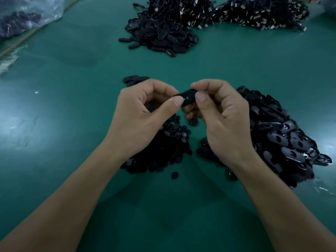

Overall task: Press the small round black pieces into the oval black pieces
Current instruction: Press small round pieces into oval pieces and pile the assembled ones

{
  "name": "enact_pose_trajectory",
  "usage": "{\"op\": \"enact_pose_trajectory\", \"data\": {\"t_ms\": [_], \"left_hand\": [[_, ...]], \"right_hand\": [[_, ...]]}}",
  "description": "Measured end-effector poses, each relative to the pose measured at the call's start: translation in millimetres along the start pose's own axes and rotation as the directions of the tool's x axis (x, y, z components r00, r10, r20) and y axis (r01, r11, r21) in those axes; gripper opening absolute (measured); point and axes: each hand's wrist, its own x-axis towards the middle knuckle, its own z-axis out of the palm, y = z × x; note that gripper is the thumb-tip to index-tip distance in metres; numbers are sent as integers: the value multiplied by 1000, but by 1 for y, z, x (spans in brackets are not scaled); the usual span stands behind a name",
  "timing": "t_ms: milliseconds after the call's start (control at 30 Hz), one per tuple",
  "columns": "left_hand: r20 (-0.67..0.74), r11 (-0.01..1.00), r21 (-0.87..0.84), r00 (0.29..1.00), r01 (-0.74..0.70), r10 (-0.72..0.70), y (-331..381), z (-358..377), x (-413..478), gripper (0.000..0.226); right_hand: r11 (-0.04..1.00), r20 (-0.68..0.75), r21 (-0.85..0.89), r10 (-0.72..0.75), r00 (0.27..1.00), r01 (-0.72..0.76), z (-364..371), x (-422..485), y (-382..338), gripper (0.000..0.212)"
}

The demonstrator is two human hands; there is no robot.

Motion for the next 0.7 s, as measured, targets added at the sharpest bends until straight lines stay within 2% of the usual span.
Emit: {"op": "enact_pose_trajectory", "data": {"t_ms": [267, 467, 700], "left_hand": [[-1, 999, 27, 1000, -19, 19, -5, -1, 1, 16], [7, 1000, 31, 1000, 6, -6, -6, -2, 1, 16], [-3, 998, -1, 998, 57, -57, -4, -1, 0, 13]], "right_hand": [[991, 44, -123, 50, 998, -44, 0, -1, 6, 14], [995, 46, -85, 59, 997, -55, -3, 0, 8, 11], [996, 98, -35, 85, 992, -82, 0, -1, 8, 20]]}}
